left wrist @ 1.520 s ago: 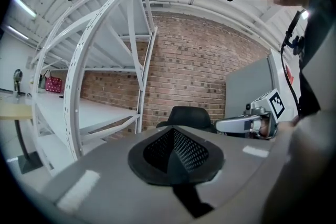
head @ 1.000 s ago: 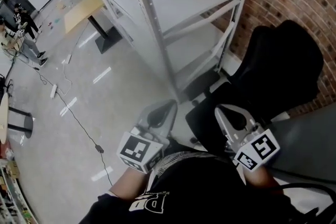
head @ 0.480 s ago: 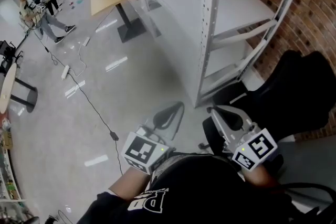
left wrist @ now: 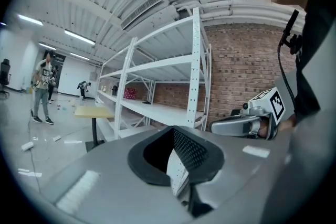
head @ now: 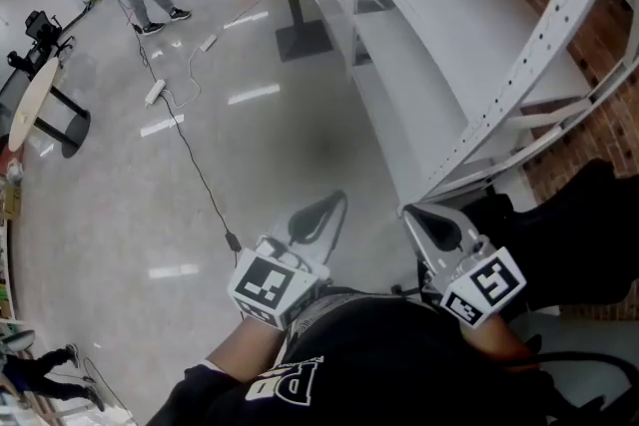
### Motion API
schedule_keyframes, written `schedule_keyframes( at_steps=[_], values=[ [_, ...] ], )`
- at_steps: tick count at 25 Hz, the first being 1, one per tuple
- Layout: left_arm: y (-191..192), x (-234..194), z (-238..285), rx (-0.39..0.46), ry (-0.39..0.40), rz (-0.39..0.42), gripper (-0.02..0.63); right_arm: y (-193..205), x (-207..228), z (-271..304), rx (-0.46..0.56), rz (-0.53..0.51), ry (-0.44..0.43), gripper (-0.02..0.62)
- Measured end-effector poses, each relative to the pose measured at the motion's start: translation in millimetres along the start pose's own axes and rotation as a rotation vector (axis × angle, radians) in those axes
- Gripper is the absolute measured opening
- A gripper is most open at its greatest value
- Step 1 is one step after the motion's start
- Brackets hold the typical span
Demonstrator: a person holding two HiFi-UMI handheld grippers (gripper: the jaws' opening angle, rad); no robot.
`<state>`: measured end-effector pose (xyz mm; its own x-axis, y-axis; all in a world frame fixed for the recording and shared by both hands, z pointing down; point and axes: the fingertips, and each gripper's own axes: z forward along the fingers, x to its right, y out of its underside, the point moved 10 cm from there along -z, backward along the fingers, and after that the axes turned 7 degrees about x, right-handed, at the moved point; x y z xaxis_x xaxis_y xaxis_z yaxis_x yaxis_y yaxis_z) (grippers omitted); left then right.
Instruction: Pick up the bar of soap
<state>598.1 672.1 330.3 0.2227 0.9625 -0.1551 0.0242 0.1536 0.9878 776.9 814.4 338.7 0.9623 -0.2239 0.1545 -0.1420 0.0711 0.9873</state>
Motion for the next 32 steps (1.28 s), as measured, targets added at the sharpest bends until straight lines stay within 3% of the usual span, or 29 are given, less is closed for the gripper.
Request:
schedule_keyframes(
  at_steps=[13, 23, 32],
  values=[
    [-15.5, -131.3, -114.9, 0.044, -0.267, -0.013, 0.008, -0.8, -64.3, 173.5, -0.047, -0.032, -0.237, 0.008],
    [-34.1, -197.0, -222.8, 0.104, -0.601, -0.015, 0.008, -3.0, -122.4, 284.7, -0.063, -0.045, -0.483, 0.008],
    [-37.9, -243.9, -247.0, 0.111, -0.777, -0.026, 0.008, 3.0, -130.4, 374.7, -0.103, -0.023, -0.642, 0.008]
  ],
)
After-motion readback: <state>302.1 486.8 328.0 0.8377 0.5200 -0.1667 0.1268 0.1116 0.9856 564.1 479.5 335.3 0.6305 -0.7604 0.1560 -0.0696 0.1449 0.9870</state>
